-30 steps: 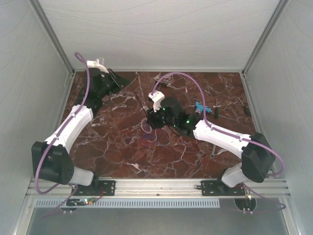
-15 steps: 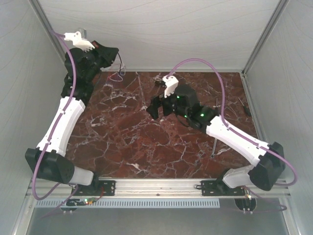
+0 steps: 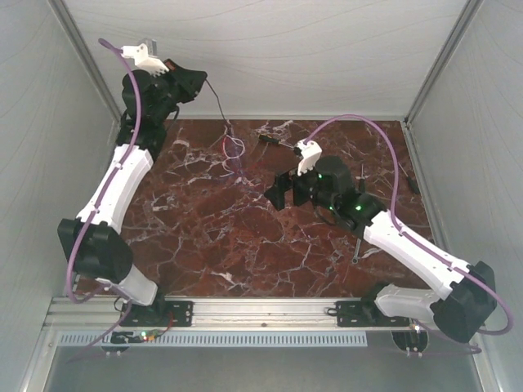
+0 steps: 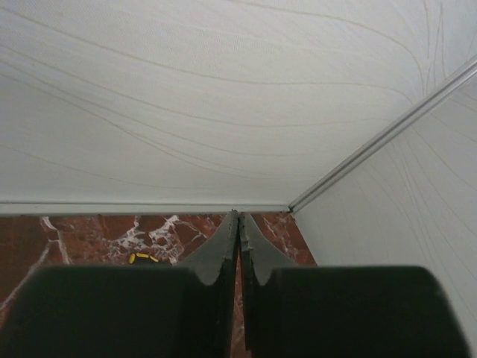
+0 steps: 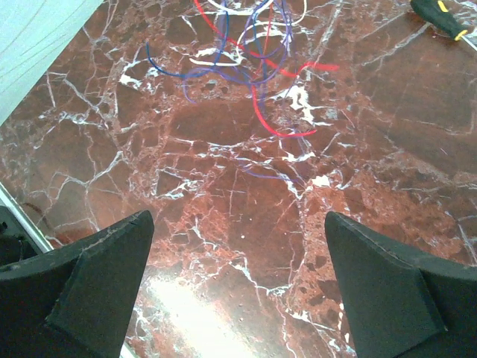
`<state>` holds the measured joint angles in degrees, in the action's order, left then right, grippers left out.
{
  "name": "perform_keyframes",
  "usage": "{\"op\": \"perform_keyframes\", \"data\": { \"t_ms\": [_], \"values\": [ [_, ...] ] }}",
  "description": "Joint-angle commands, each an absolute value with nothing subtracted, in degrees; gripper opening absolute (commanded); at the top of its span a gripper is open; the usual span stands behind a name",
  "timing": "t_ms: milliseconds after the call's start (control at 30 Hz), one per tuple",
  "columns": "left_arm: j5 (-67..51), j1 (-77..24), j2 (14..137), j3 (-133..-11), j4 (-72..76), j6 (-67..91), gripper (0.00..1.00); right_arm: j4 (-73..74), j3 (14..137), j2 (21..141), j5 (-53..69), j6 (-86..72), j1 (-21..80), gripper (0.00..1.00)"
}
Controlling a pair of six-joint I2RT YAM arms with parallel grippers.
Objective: Zip-tie the wires
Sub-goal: Place the cable at the center of the board.
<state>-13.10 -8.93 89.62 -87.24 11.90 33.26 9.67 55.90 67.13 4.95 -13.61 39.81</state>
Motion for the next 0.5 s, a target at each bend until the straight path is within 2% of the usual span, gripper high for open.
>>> {"op": "perform_keyframes", "data": {
  "t_ms": [0,133,267,300,433,467],
  "values": [
    [-14.4,-9.3,91.4,-92.7,14.7,35.3,0.00,8.5,54.8,64.2,5.5,-14.9,38.3,0.97],
    [-9.6,-5.4,92.6,-93.6,9.6,34.1,0.00,9.1,53.9,63.4,5.5,-14.9,37.7,0.97],
    [-11.3,1.4,91.0,-84.2,12.1,34.4,0.00,8.2,52.2,63.1,6.3,-15.3,37.2,0.97],
    [-10.7,3.2,90.4,-80.9,12.9,34.0,0.14,7.9,51.8,63.1,6.6,-15.4,37.2,0.97],
    [-7.5,12.4,90.6,-73.5,8.8,36.8,0.97,7.0,50.5,63.6,7.7,-16.2,37.1,0.97],
    [-7.3,14.4,90.8,-72.6,7.2,38.5,1.00,6.8,50.3,63.8,8.1,-16.4,37.1,0.97]
  ]
}}
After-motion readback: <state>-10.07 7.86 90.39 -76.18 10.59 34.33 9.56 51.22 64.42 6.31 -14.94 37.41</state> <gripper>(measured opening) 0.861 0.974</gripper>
